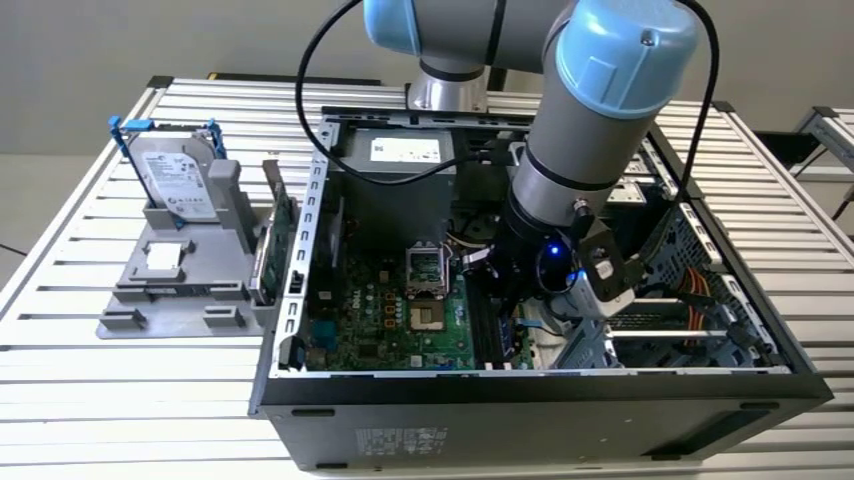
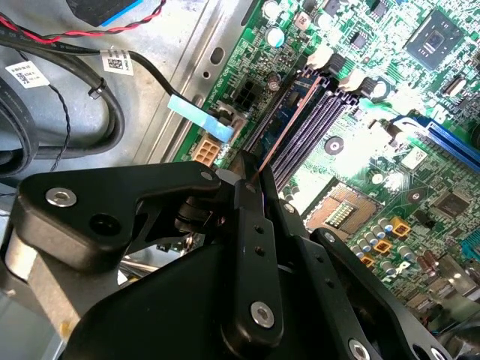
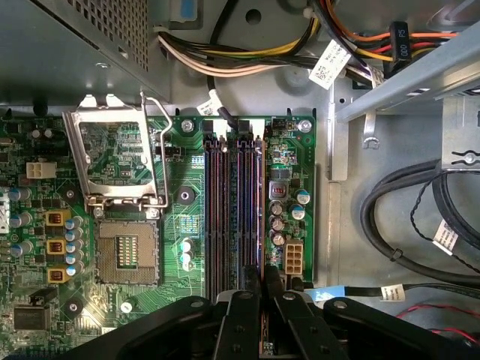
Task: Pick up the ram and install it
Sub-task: 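Insert the ram into the slot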
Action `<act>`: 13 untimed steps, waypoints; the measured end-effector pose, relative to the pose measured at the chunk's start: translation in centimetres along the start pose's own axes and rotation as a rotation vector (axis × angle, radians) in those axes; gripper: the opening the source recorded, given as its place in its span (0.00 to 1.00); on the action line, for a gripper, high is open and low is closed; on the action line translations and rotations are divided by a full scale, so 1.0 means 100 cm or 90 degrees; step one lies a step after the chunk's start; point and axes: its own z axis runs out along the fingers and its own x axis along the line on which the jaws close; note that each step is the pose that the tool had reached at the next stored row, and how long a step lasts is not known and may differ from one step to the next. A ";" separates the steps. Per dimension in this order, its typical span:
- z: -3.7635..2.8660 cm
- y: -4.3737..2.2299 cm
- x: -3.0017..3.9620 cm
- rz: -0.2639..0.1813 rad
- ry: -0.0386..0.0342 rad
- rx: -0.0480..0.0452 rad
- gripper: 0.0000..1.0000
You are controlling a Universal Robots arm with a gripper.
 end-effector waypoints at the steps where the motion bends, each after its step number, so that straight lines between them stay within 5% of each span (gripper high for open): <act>1: 0.0000 0.0000 0.0000 0.000 0.0000 0.0000 0.00; 13: -0.0090 0.0003 0.0004 0.000 0.0054 0.0028 0.00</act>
